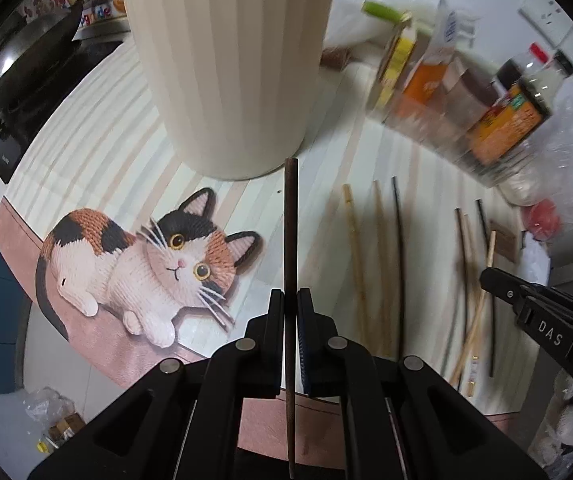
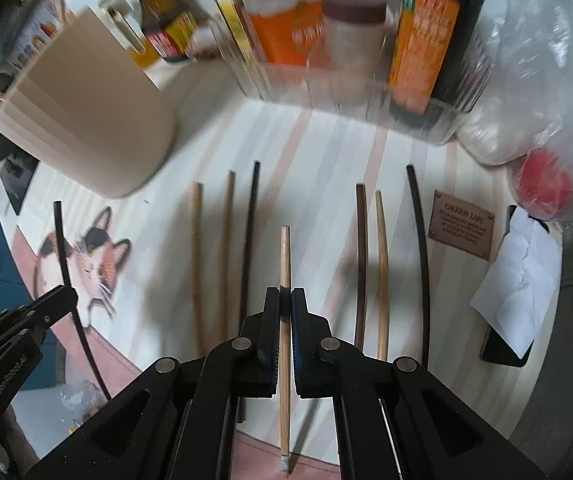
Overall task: Organize utensils
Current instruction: 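Lift both chopsticks and carry them over the utensil holder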
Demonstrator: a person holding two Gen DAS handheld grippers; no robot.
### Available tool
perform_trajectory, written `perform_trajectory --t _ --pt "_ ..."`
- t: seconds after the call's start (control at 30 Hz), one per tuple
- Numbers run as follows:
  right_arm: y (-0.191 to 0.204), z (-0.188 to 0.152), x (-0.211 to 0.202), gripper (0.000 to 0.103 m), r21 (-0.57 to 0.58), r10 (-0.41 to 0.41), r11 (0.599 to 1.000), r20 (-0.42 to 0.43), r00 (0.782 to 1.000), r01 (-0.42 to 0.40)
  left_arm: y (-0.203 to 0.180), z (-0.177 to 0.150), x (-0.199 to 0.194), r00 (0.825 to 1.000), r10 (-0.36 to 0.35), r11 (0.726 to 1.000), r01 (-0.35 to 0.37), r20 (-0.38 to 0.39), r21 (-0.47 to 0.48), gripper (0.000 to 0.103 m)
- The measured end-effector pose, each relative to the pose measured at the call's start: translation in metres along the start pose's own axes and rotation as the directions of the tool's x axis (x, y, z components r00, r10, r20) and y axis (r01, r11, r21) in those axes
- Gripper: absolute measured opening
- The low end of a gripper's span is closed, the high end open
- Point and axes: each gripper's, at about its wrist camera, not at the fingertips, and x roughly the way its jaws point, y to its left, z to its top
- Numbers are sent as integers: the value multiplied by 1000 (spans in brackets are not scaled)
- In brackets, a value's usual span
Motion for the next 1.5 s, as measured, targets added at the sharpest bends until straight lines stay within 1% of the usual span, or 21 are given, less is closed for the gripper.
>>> perform_trajectory --t 0.13,0.3,0.4,0.47,0.57,0.7,0.77,0.8,0.9,0.97,1.0,1.07,1.1,1.2,1.3,1.37,1.43,1.5 --pt "1 -1 -27 5 -1 18 1000 70 997 -18 -1 -6 -21 999 -23 1000 22 33 19 4" --pt "10 4 -55 5 -1 46 999 153 987 -46 -2 0 -49 994 -42 999 40 97 21 4" --pt "17 9 -78 5 -2 66 998 206 976 -67 2 6 -76 985 -59 998 58 164 14 4" --pt "22 14 -94 5 -5 79 997 238 968 -80 4 12 -95 975 -75 997 75 209 10 4" --pt "32 25 -122 5 -18 103 995 291 951 -102 8 26 -125 956 -95 995 97 277 8 4" --pt "48 44 -155 5 -36 125 992 361 924 -121 13 45 -159 928 -104 994 108 357 10 4" --pt "55 52 -168 5 -48 132 991 397 908 -124 16 53 -176 911 -103 994 108 400 11 4" --pt "59 57 -176 5 -55 139 990 418 898 -127 17 60 -185 899 -90 996 93 428 14 4" --pt "66 75 -197 5 -76 172 985 460 871 -154 23 75 -205 875 -69 997 79 478 -2 4" --pt "71 86 -213 5 -98 205 979 479 853 -180 29 91 -220 857 -70 995 96 511 -26 4" --pt "75 94 -223 5 -117 221 975 492 842 -188 31 96 -225 850 -67 994 100 522 -34 4" --pt "82 107 -239 5 -146 249 968 504 827 -203 36 113 -239 831 -59 993 105 553 -52 4" --pt "88 116 -249 5 -162 268 963 511 817 -215 37 119 -244 825 -57 993 107 563 -57 4" --pt "101 141 -267 5 -203 307 951 529 791 -233 42 142 -258 797 -30 993 95 603 -75 4" --pt "118 166 -274 5 -240 318 946 540 780 -219 48 167 -262 775 3 991 82 632 -105 4" --pt "128 180 -272 5 -259 325 942 534 781 -215 52 179 -260 767 14 989 82 641 -120 4" --pt "137 194 -265 5 -275 326 939 525 786 -206 56 191 -250 765 32 988 74 643 -137 4" --pt "144 206 -251 5 -282 332 936 504 797 -212 61 200 -235 771 45 986 69 635 -153 4"
